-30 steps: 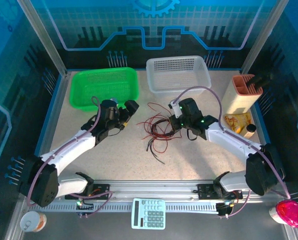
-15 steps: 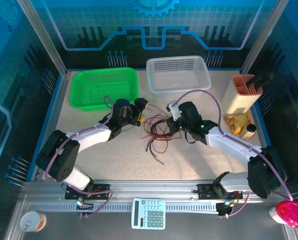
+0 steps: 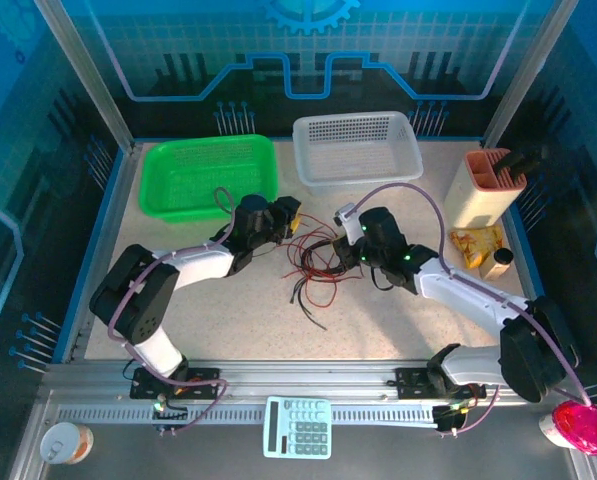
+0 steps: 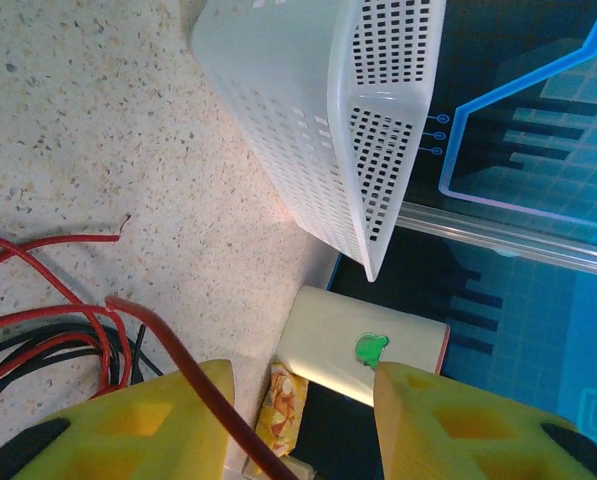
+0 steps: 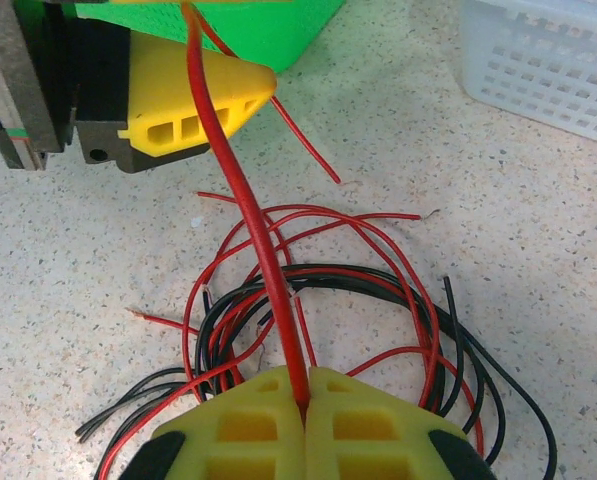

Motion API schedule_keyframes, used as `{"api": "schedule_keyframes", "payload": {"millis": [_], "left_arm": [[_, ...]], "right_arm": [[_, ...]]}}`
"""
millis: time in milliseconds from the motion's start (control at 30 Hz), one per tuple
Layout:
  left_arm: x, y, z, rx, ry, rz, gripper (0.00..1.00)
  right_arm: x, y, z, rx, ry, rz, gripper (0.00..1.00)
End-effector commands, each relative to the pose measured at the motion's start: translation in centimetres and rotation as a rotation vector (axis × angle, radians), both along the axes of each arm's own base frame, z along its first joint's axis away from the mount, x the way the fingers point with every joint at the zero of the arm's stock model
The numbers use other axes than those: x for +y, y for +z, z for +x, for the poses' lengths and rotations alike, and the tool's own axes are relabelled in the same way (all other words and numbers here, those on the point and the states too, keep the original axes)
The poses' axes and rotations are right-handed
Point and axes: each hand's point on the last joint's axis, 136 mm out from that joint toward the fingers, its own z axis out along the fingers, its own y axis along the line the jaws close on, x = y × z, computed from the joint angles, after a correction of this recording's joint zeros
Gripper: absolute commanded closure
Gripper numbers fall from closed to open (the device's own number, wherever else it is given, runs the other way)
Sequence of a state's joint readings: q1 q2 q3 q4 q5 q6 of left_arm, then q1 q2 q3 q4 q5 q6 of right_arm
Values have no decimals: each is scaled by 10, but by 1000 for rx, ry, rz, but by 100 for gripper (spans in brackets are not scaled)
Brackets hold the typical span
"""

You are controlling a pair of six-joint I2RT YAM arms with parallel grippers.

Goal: Untangle the cables

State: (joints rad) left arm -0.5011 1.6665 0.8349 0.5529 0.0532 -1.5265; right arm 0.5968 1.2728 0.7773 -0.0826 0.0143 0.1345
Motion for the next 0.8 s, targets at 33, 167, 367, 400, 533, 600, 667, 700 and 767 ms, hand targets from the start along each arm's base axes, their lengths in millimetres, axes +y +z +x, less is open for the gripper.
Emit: {"api": "schedule_keyframes", "payload": {"millis": [33,167,367,400,533,600,667,700,767], "left_arm": [[15,11,10,-66,37,34,60],[32,16,13,-79,63,75,62],[40,38,16,-136,56,96,82],[39,40,16,-142,49,97,82],[34,40,14,-136,17,92,53],[34,32,9,-109,5,97,41],[36,23,3,-81,2,108,33],[38,19,0,-68,6,110,31],[39,14,-4,-56,10,97,26]], "right_arm": [[3,9,-5,-28,11,31,100],[-1,4,-5,-21,-3,30,100],[2,0,-5,-10,2,45,100],[2,-1,-6,-8,3,45,100],[4,2,-5,-9,2,53,100],[4,4,-3,-14,1,54,100],[4,7,-2,-21,1,55,100],[5,9,-2,-25,2,56,100],[6,12,-1,-32,7,58,100]]}}
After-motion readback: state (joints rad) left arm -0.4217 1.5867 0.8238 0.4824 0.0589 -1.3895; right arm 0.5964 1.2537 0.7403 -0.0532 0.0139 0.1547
